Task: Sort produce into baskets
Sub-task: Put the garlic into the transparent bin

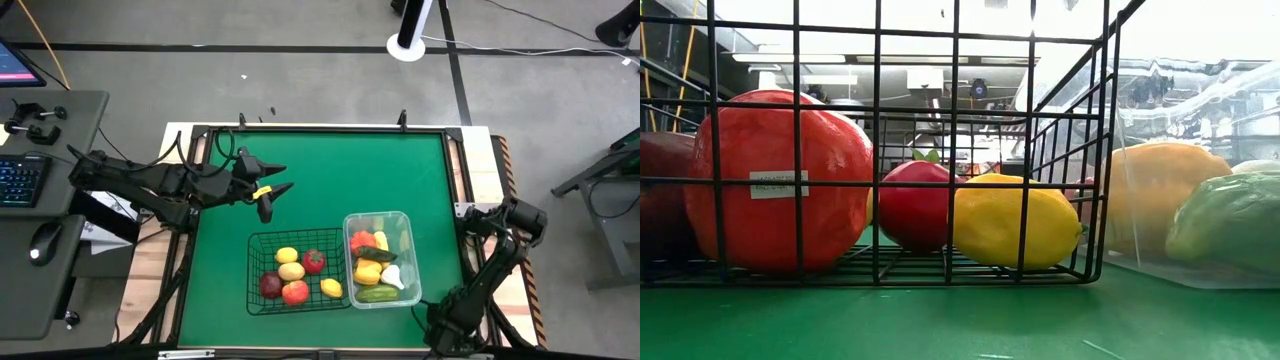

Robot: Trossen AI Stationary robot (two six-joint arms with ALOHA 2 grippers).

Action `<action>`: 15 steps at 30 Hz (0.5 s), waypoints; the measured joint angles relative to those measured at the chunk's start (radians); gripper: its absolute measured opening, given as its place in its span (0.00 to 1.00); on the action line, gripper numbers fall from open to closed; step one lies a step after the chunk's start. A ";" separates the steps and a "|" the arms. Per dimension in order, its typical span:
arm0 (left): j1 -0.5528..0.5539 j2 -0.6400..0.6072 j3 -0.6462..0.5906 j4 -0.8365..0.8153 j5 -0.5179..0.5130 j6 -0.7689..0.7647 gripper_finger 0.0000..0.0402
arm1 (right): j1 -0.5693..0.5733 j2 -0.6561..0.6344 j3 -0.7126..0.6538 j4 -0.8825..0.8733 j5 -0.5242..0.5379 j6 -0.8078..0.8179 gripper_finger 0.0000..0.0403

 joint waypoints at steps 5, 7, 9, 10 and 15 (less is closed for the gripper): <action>0.000 0.000 0.000 0.000 0.000 -0.001 0.53 | 0.001 -0.018 0.062 -0.128 0.045 -0.029 0.41; 0.000 0.000 0.000 0.000 0.000 -0.001 0.53 | -0.005 -0.041 0.098 -0.197 0.064 -0.038 0.33; 0.000 0.000 0.000 0.000 0.000 -0.001 0.53 | -0.017 -0.081 0.144 -0.278 0.087 -0.050 0.29; 0.000 0.000 0.000 0.000 0.000 -0.001 0.53 | -0.025 -0.102 0.172 -0.323 0.109 -0.053 0.29; 0.000 0.000 0.000 0.000 0.000 0.016 0.53 | -0.067 -0.218 0.337 -0.607 0.276 -0.016 0.38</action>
